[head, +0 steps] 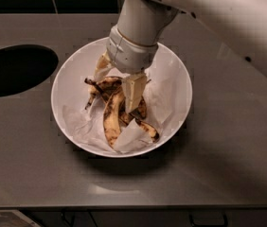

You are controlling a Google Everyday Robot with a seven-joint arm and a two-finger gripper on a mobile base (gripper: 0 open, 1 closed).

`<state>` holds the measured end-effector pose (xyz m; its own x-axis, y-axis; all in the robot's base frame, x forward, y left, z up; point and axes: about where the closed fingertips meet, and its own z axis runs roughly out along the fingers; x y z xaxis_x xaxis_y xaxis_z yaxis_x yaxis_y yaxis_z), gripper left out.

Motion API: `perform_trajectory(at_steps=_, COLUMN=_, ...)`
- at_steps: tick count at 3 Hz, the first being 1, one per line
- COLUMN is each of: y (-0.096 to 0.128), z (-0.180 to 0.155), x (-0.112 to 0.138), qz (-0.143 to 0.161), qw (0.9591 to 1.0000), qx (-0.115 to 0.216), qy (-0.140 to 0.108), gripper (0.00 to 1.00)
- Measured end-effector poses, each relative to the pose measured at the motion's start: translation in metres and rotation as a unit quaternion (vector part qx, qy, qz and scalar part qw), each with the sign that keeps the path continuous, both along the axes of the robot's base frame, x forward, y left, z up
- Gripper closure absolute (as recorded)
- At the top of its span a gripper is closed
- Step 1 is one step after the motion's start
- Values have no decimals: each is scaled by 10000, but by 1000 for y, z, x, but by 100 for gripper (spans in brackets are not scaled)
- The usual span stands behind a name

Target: Pick banana from white bowl

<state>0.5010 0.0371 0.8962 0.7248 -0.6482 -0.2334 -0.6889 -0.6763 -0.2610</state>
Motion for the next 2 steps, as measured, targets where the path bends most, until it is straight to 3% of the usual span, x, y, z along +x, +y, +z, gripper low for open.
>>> perform_trajectory(at_steps=2, y=3, z=0, x=-6, qz=185, qw=9998, qx=-37, qy=113, gripper=31)
